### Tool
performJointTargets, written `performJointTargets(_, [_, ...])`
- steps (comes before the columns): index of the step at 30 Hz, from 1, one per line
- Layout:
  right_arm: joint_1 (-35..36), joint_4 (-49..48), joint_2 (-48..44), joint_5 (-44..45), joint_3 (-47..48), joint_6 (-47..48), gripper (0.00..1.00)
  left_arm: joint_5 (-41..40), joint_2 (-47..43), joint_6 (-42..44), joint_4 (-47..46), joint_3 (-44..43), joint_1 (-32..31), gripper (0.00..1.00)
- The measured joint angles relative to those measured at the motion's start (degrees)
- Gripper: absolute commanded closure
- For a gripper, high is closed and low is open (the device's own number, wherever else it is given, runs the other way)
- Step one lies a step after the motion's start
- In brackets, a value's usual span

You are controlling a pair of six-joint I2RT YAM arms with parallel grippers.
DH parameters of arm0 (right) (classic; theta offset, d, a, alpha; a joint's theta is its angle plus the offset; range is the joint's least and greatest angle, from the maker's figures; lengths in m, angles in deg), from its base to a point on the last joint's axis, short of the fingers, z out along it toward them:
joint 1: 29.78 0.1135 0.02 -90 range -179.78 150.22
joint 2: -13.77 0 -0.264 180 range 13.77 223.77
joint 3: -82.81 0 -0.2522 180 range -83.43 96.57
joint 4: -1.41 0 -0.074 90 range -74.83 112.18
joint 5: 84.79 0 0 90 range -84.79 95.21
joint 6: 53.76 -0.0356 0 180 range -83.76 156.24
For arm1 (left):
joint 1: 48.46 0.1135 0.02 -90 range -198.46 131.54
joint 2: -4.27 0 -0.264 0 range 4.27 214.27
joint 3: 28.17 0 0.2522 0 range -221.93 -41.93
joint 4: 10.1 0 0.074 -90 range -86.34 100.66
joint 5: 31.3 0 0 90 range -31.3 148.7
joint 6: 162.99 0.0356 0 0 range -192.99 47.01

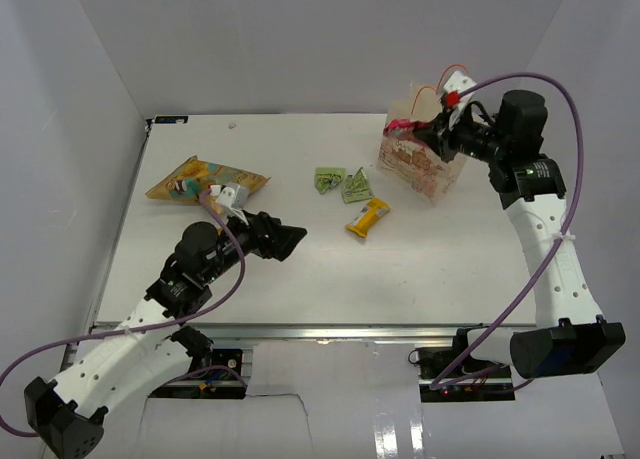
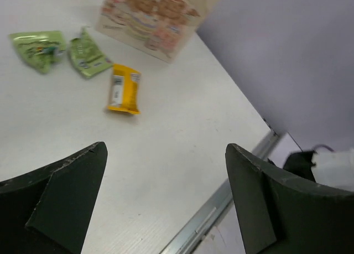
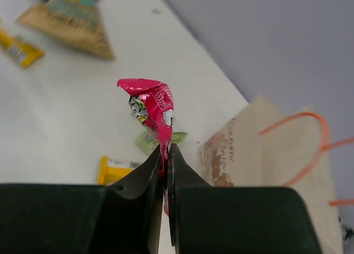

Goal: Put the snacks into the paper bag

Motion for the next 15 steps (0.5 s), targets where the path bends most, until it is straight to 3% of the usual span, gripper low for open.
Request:
performJointTargets(7, [-3.6, -16.1, 0.0, 21.5, 4.5, -27.0, 0.92, -21.1, -3.5, -9.1, 10.3, 0.6, 0.1, 0.02])
performJointTargets(15, [-5.0, -24.9, 6.0, 34.0, 6.9, -33.3, 0.92, -35.6, 1.2, -23.2, 23.9, -0.5, 0.1, 0.02])
